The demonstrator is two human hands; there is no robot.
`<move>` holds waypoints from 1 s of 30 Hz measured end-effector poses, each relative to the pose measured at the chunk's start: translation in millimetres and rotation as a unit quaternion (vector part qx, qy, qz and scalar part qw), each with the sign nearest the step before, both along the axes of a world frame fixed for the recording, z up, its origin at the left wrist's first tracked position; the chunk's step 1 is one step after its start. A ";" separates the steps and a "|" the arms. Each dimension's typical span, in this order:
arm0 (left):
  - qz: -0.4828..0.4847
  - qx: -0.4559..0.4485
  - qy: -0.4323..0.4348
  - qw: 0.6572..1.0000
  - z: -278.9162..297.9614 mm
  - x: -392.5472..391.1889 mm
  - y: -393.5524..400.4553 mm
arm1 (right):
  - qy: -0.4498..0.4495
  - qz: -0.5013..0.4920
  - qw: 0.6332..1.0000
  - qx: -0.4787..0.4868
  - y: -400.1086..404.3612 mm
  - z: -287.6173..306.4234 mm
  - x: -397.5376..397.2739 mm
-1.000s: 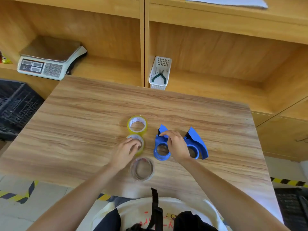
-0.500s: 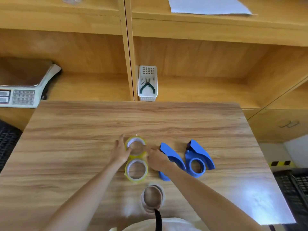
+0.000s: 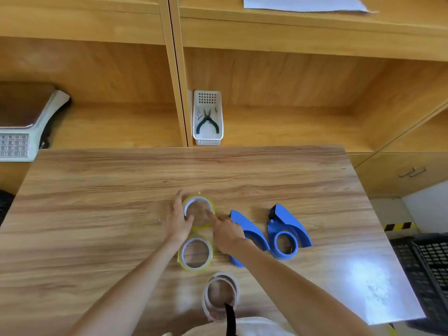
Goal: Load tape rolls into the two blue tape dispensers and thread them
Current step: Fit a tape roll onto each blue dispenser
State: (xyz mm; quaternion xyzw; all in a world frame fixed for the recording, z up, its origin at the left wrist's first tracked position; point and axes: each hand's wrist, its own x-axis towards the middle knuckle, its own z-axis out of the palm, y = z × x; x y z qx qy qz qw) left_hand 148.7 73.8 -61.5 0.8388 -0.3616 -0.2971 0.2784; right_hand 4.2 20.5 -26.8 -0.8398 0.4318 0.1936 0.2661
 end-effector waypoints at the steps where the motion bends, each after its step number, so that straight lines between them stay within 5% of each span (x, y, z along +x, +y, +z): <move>1: 0.002 -0.010 -0.007 1.000 6.6 -4.0 -3.2 | -0.014 -0.010 1.000 -0.008 -2.8 0.7 -2.1; 7: -0.042 -0.093 -0.031 0.994 43.6 -32.4 -7.6 | -0.124 -0.062 0.987 -0.080 -22.1 13.4 -37.2; 17: -0.224 -0.153 -0.127 0.954 59.8 -74.1 11.4 | -0.148 -0.014 0.981 -0.122 -52.3 31.5 -95.2; 25: -0.417 -0.081 -0.351 0.834 62.0 -92.7 27.8 | -0.077 0.130 0.988 -0.044 -65.8 31.2 -123.5; 30: -0.445 -0.060 -0.349 0.822 57.7 -104.1 33.4 | -0.132 0.044 0.990 -0.014 -52.2 25.0 -130.8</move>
